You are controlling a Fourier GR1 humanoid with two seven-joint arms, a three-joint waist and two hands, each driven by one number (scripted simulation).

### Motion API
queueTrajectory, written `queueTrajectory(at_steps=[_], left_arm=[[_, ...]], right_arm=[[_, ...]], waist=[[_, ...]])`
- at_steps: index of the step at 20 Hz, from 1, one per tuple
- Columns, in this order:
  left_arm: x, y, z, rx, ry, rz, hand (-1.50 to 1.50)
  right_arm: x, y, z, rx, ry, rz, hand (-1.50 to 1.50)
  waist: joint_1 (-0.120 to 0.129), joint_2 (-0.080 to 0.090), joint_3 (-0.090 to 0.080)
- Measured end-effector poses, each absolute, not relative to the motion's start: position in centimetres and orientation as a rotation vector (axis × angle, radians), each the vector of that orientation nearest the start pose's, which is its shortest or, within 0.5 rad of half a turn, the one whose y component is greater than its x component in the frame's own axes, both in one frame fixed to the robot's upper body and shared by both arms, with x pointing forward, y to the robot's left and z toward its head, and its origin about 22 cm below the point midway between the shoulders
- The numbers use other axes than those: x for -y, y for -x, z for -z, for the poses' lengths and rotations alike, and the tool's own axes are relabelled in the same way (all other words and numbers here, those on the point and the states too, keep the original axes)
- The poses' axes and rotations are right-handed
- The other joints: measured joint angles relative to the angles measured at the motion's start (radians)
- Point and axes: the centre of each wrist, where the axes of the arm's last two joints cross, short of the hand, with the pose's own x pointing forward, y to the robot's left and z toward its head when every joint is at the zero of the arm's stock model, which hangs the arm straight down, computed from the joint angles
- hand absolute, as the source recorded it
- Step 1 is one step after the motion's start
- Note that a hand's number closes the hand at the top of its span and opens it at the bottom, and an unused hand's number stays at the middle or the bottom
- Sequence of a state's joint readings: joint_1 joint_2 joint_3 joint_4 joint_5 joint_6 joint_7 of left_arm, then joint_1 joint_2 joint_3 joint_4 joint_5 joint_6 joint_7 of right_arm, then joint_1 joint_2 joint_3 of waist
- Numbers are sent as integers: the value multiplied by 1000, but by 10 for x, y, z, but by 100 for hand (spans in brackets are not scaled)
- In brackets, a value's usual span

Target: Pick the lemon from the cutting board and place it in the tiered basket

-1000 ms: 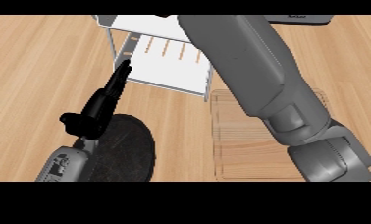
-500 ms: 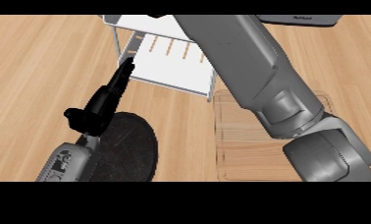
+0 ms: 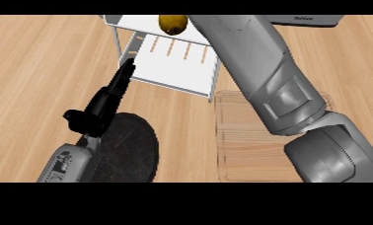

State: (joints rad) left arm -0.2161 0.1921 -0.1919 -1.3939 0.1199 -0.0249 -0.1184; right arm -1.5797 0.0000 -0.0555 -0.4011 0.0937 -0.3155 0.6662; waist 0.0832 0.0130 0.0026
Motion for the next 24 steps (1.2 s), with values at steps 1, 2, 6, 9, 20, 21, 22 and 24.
queueTrajectory(at_steps=[1,2,6,9,20,21,22,24], left_arm=[[-216,-288,-12,1671,140,294,0],[-217,-286,-11,1671,136,291,0],[-223,-283,-11,1663,115,271,0],[-229,-280,-8,1658,104,253,0],[-243,-265,-1,1644,43,198,0],[-246,-264,-1,1634,37,195,0],[-247,-262,-1,1634,30,191,0],[-249,-260,2,1639,26,182,0]], right_arm=[[3,-443,-268,1271,228,-293,-150],[3,-443,-268,1289,239,-271,-150],[7,-445,-273,1364,356,-151,-150],[21,-451,-278,1416,475,-41,-150],[139,-464,-287,1567,566,307,-150],[154,-462,-286,1570,565,315,-150],[170,-461,-284,1571,566,320,-150],[198,-456,-279,1574,567,307,-150]], waist=[[-4,-1,0],[-11,-3,0],[-34,-7,2],[-54,-12,3],[-121,-34,8],[-129,-36,8],[-133,-37,8],[-143,-39,8]])
